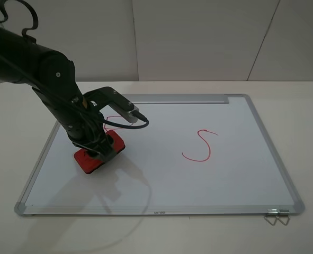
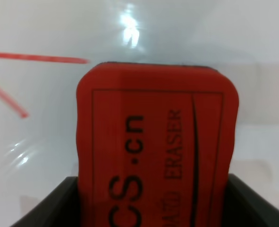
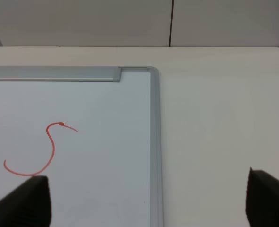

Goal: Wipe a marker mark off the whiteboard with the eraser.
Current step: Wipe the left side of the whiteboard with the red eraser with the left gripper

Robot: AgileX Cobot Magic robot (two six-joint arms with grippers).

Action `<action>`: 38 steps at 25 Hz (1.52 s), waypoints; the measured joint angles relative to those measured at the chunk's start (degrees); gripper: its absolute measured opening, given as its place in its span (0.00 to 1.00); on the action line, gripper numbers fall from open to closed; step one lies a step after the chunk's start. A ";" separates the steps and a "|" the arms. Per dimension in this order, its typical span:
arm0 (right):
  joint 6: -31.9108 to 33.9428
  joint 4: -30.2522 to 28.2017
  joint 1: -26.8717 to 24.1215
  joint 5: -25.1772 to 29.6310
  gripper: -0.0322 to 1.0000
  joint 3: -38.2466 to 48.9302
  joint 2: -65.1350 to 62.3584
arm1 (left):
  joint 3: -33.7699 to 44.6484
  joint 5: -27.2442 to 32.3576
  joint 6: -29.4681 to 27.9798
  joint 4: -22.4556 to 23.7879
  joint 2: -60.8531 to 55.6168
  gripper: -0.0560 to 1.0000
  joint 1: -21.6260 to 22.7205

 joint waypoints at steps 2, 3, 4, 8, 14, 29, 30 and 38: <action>0.00 0.00 0.00 0.00 0.72 0.00 0.00 | 0.00 0.00 -2.62 0.00 -0.10 0.59 1.20; 0.00 0.00 0.00 0.00 0.72 0.00 0.00 | 0.00 0.00 -4.81 0.00 -0.24 0.59 2.30; 0.00 0.00 0.00 0.00 0.72 0.00 0.00 | 0.00 0.00 -7.45 0.00 -0.23 0.59 3.72; 0.00 0.00 0.00 0.00 0.72 0.00 0.00 | 0.00 -0.12 -17.64 0.05 -0.23 0.59 9.43; 0.00 0.00 0.00 0.00 0.72 0.00 0.00 | -3.17 -1.19 -25.50 0.25 0.57 0.59 14.15; 0.00 0.00 0.00 0.00 0.72 0.00 0.00 | -21.32 4.66 -27.94 -0.27 17.38 0.59 13.69; 0.00 0.00 0.00 0.00 0.72 0.00 0.00 | -21.32 4.58 -27.96 -0.48 18.16 0.59 13.69; 0.00 0.00 0.00 0.00 0.72 0.00 0.00 | -21.83 4.63 -27.96 -0.37 19.23 0.59 13.26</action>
